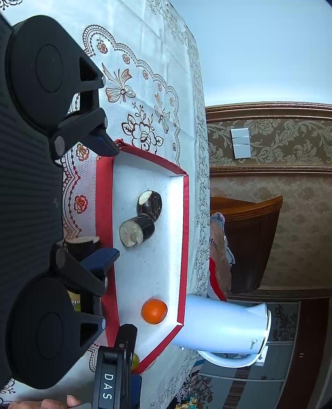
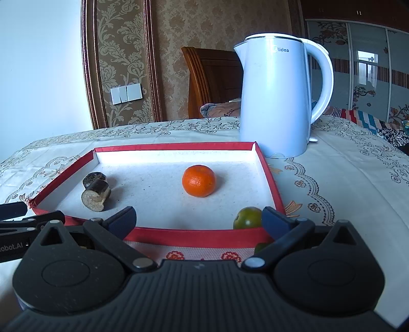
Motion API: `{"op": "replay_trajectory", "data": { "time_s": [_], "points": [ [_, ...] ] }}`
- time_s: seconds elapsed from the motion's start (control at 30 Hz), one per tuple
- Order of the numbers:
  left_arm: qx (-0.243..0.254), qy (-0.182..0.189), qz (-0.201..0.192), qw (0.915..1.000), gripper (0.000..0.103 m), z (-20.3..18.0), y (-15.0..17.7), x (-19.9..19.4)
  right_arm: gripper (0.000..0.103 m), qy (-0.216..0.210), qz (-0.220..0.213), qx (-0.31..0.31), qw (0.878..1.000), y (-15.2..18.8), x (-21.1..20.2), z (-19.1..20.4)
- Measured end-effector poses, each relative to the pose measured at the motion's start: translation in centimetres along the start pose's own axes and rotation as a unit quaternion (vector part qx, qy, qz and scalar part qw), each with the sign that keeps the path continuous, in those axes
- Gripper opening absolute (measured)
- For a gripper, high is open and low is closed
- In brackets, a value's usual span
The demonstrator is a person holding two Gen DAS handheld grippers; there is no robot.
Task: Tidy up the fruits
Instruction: 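Withdraw both tools from the tray toward the loose produce beside it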
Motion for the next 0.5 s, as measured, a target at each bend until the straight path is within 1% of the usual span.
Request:
{"op": "replay_trajectory", "data": {
  "time_s": [0.5],
  "points": [
    [-0.007,-0.001,0.005,1.0,0.078,0.2,-0.08,0.09,0.103,-0.006,0.004,0.002,1.0,0.54,-0.53,-0.06]
  ]
}}
Point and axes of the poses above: each gripper's, at about its wrist camera, not at the fingertips, and x roughly the way its jaws point, z to its left, y to its underside, the point moved 2 cm from there along x, roughly the way its jaws point, and after that the axes turned 10 degrees about z, right-handed, at the moved point
